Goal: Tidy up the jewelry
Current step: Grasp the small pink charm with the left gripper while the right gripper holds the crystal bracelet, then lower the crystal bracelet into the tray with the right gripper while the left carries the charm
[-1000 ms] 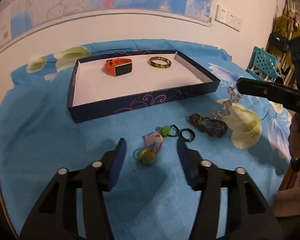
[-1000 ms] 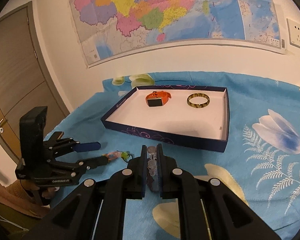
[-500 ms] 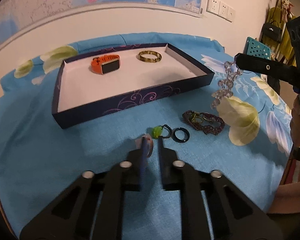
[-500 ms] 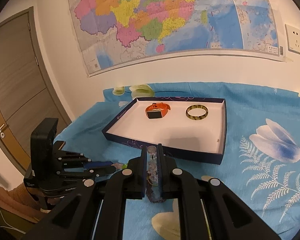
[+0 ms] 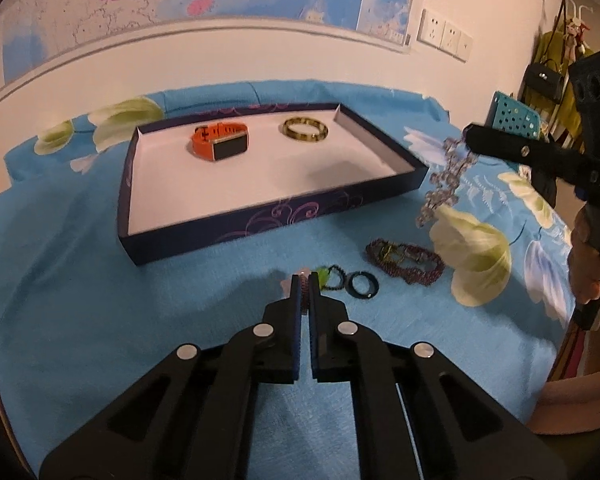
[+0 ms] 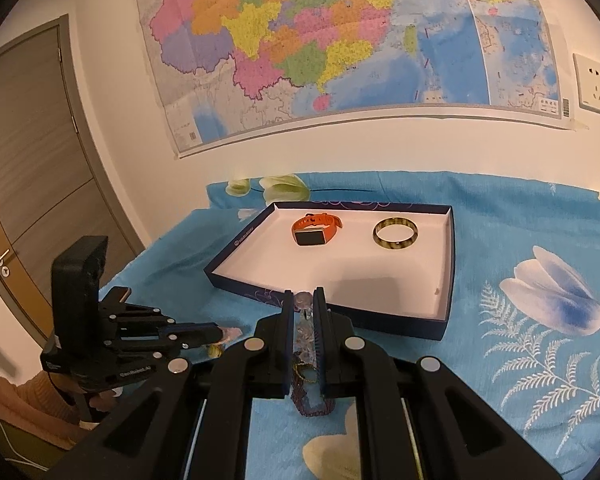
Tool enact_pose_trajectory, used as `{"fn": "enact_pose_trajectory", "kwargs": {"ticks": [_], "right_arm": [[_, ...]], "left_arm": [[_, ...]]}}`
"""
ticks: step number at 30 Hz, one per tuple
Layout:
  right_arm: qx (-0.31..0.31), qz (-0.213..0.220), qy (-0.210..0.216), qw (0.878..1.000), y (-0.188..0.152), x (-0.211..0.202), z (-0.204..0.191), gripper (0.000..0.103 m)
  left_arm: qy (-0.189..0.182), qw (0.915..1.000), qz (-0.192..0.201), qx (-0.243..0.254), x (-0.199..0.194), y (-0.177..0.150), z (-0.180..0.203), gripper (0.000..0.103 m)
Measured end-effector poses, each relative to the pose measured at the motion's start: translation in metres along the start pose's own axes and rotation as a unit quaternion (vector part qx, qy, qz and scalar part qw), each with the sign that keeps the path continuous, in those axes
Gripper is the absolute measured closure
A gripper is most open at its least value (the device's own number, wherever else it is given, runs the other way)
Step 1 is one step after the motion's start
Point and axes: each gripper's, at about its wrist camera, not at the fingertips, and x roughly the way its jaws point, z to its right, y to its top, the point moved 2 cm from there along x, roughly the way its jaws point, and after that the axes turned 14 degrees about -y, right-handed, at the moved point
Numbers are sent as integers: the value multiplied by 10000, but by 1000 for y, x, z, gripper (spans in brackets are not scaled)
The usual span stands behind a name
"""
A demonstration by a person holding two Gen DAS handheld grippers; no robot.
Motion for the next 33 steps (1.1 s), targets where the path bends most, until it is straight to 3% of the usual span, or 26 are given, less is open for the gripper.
{"fn": "enact_pose_trajectory", "kwargs": {"ticks": [17,33], "right_arm": [[-8,201,-48,9998,24,12,5,95],[91,161,-247,9995,58,57,22,95]], "left_arm": [[86,9974,713,-36,-24,43,-10,99],[212,9966,795,11,-9,82,-35,99]]}}
